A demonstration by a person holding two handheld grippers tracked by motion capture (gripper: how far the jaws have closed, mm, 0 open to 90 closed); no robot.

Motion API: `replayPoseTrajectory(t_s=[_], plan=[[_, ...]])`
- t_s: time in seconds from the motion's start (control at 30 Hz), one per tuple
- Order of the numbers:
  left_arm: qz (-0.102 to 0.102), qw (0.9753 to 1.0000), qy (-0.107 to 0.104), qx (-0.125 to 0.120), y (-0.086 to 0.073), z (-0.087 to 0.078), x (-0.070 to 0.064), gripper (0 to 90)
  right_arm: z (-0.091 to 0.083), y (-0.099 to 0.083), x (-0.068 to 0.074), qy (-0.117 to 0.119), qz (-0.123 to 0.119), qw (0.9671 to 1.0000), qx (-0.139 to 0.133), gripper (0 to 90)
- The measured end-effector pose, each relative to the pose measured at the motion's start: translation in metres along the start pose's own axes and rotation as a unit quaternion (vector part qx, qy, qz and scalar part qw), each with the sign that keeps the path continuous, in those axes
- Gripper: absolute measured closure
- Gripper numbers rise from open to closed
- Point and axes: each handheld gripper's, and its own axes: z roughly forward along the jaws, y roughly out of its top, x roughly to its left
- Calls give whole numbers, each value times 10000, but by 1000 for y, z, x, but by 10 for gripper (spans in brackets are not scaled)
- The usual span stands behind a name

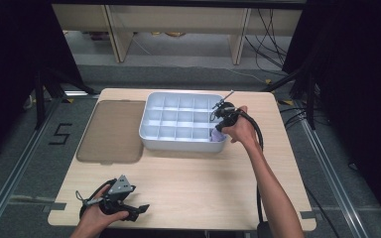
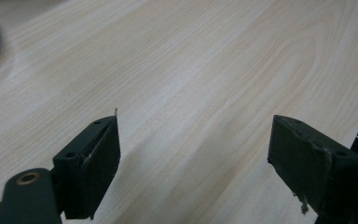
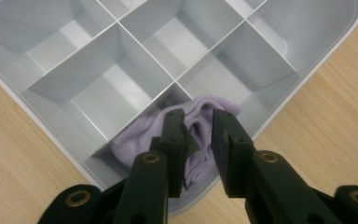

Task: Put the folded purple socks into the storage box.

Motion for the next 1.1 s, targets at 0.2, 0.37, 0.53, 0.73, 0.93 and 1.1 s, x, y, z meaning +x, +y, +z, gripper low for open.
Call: replayPoseTrajectory(t_s=[0.2, 0.37, 0.53, 0.73, 0.93, 1.1], plan=[[137, 9999, -46, 47, 0, -1, 0, 167, 16, 1, 4, -34, -55, 9995, 312, 812], [122, 9999, -3, 38, 0, 0, 1, 168, 27, 1, 8, -1, -129, 9988, 465, 817], [44, 10000, -70, 55, 0, 0, -2, 168, 38, -1, 11, 57, -183, 9979, 615, 819], [138, 9999, -8, 68, 0, 0, 1, 167, 38, -1, 12, 69, -155, 9981, 598, 809], [76, 10000, -50, 37, 0, 1, 0, 168, 26, -2, 9, 67, -56, 9995, 294, 729], [168, 9998, -5, 105, 0, 0, 1, 167, 11, -3, 10, 116, 105, 9999, -41, 655]])
